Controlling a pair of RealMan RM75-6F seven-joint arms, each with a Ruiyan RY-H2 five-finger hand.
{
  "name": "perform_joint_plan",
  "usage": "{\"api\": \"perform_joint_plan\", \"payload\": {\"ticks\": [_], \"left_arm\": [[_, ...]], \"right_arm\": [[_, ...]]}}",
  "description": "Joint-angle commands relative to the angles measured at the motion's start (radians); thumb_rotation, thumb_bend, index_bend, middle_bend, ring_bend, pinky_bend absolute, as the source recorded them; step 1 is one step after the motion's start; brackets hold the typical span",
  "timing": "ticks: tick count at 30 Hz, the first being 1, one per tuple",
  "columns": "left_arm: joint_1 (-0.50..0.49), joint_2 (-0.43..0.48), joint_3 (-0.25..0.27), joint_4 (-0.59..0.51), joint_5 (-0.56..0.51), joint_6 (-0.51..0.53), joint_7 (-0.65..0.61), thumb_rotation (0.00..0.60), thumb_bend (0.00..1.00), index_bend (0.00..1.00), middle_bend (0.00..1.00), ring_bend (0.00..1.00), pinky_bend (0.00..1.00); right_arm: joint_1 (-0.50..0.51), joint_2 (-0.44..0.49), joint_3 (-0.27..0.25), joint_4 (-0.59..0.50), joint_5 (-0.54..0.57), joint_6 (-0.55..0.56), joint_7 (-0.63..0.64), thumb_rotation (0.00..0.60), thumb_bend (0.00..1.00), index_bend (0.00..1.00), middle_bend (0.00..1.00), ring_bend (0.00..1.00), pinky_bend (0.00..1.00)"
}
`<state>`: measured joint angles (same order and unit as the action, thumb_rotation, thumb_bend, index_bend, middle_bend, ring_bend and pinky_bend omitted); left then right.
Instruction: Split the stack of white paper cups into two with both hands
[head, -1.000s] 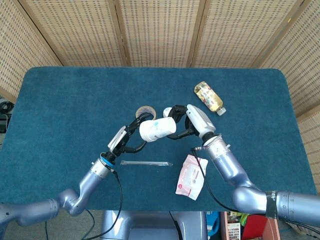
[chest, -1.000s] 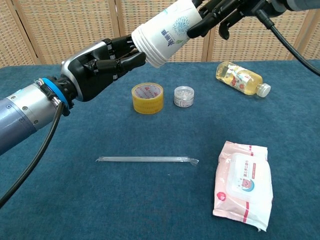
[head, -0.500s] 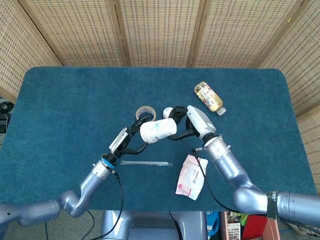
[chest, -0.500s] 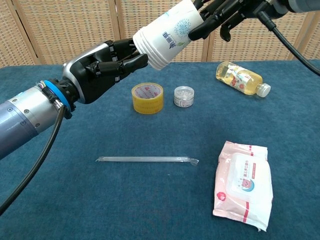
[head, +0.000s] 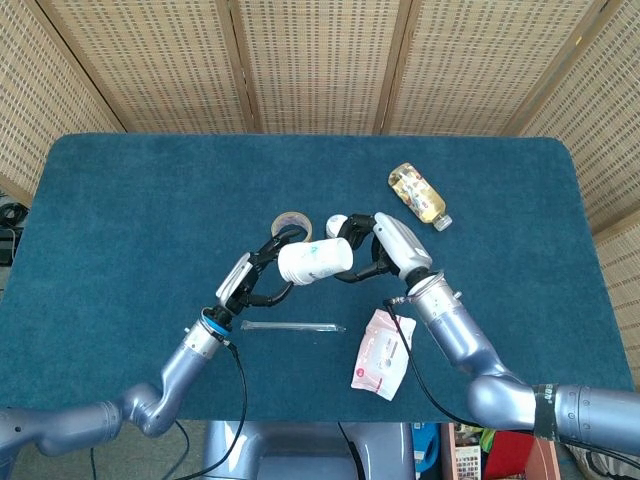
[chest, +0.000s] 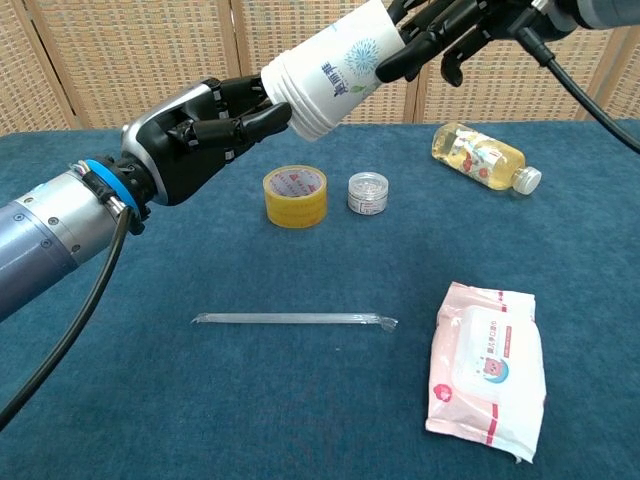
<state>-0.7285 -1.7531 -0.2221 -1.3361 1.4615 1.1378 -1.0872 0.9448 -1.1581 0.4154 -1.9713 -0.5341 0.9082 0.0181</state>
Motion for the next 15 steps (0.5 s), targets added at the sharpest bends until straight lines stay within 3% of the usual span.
{"api": "perform_joint_plan", "payload": {"ticks": [1,15], "left_arm": [[0.001,-0.004,-0.004,0.000,-0.006,0.000,0.005,0.600,0.42,0.69,0.13,0.00,0.01],[0.049,0.016,0.010,-0.006,-0.027,0.024,0.028,0.600,0.42,0.72,0.15,0.00,0.01]], "right_arm": [[-0.001,0.001,-0.001,0.000,-0.001,-0.001,0.002,0.600,0.23,0.75,0.62,0.50,0.73],[-0.027,0.022,-0.007,0.005,-0.019,-0.006,0.026,0.600,0.23,0.75,0.62,0.50,0.72]]}}
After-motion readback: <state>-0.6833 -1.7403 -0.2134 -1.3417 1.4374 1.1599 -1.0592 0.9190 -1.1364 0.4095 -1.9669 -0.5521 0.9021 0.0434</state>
